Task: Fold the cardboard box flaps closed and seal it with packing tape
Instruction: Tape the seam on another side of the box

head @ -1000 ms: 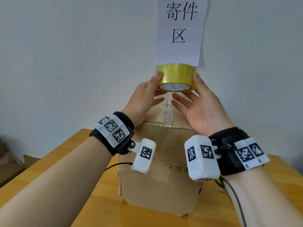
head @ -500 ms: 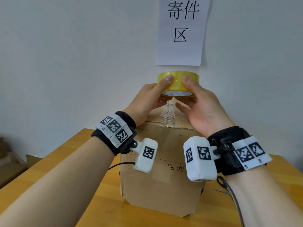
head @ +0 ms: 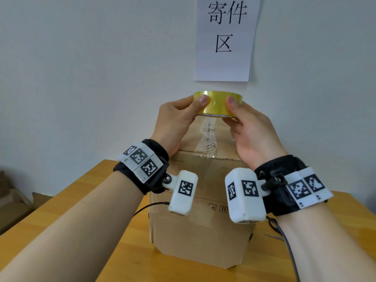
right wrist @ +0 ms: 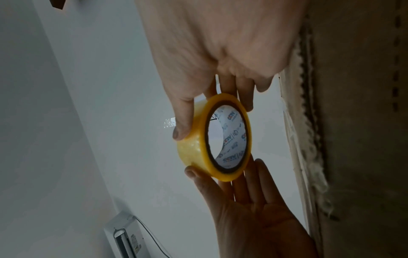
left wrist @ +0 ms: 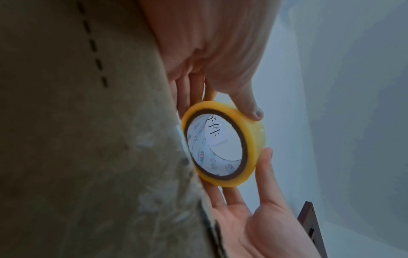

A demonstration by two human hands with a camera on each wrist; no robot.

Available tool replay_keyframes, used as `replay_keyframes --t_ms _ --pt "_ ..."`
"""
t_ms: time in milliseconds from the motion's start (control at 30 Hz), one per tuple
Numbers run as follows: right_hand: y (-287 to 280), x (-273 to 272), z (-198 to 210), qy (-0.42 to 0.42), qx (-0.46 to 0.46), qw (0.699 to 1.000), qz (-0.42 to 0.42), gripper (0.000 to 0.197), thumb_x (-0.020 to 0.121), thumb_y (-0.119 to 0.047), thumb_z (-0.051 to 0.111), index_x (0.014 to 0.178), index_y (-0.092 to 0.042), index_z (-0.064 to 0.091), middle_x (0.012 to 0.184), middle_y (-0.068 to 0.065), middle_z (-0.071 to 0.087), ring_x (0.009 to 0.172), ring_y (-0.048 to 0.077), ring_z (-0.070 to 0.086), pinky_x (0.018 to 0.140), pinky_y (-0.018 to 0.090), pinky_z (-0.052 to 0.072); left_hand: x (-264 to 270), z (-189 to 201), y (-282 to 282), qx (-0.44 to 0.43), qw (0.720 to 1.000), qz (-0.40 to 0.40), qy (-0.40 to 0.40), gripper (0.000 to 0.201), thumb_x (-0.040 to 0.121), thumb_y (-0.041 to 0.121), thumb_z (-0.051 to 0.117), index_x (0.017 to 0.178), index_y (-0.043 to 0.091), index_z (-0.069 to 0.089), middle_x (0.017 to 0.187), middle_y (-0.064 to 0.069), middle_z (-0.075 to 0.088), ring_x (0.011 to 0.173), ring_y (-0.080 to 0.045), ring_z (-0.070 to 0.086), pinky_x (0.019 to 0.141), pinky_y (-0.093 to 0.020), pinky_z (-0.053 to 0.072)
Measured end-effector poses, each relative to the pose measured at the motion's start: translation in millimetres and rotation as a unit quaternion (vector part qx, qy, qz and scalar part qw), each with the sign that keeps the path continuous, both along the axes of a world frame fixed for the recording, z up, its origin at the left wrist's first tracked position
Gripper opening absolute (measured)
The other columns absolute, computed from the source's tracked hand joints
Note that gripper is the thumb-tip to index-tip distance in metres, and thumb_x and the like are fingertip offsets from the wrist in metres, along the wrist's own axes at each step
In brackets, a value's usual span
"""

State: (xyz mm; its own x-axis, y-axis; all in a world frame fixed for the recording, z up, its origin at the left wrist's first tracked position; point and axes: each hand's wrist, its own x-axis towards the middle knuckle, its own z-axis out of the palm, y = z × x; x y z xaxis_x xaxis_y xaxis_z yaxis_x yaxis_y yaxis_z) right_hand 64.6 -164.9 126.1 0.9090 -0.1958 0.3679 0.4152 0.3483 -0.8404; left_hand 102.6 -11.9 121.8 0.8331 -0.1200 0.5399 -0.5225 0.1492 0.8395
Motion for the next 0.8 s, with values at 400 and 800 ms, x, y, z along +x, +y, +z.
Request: replay_keyframes --t_ms 400,800 --pt "-3.0 1.6 -0.3 -0.002 0.115 0.993 -0.024 0.028 0.091 -0.013 0.07 0.118 -0.003 0.068 0.114 0.011 0.074 0.105 0.028 0.071 0.095 0.032 0.056 3.4 4.3 0.3 -0.052 0.997 0.026 0.055 0.036 0.087 0.043 0.071 0.112 0.017 0.073 0.108 -0.001 0.076 0.108 -0.015 0.069 0.101 -0.036 0.052" --pt "-1.9 -1.5 2.7 0.015 -0.018 0.999 0.044 0.043 0.084 -0.03 0.072 0.123 -0.014 0.068 0.119 0.005 0.073 0.103 0.017 0.072 0.072 0.018 0.051 0.9 2.0 -1.7 0.065 0.997 -0.015 0.028 0.076 0.064 0.061 0.075 0.122 0.014 0.068 0.099 0.002 0.071 0.099 -0.012 0.068 0.103 -0.041 0.05"
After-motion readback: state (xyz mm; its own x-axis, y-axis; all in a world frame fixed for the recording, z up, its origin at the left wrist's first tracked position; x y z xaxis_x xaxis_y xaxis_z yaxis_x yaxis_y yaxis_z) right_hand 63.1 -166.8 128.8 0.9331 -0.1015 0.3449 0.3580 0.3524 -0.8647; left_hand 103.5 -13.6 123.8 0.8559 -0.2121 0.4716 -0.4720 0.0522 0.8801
